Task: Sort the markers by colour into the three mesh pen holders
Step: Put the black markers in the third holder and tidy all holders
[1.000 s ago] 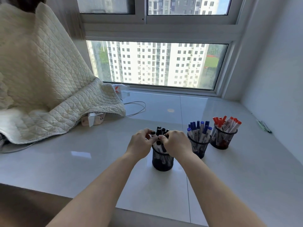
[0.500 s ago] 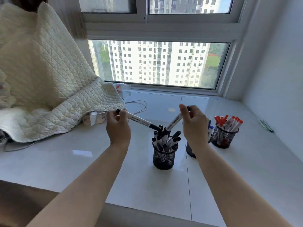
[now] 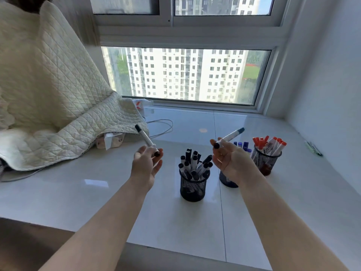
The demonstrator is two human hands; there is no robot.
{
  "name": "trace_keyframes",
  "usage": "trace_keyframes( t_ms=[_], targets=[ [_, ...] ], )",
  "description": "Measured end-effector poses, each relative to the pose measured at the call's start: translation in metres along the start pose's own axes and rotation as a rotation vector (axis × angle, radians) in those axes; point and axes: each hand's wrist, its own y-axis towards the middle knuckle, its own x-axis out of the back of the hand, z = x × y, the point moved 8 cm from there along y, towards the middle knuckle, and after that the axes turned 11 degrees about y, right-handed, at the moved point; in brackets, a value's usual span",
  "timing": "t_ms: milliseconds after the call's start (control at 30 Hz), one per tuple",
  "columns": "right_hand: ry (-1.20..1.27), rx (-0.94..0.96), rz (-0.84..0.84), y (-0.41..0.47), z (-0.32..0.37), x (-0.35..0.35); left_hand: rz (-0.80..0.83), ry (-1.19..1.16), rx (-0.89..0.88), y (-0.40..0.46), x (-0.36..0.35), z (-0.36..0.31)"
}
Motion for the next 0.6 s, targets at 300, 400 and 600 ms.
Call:
trace_keyframes(
  t_ms=[300,400,600],
  targets=[
    [-1.017,0.322,-0.043,0.005,-0.004,-0.019,0.134,0.417,-0.199,-0.006,-0.022,-0.001],
    [-1.224,0.377,-0.042,0.005,-0.012,-0.020,0.155,0.561,-0.287,-0.010,-0.030,0.001],
    [-1.241,0.406,-0.071,0.003,-0.017,-0.011,0.110,0.628,-0.334,-0.011,-0.029,0.000]
  ],
)
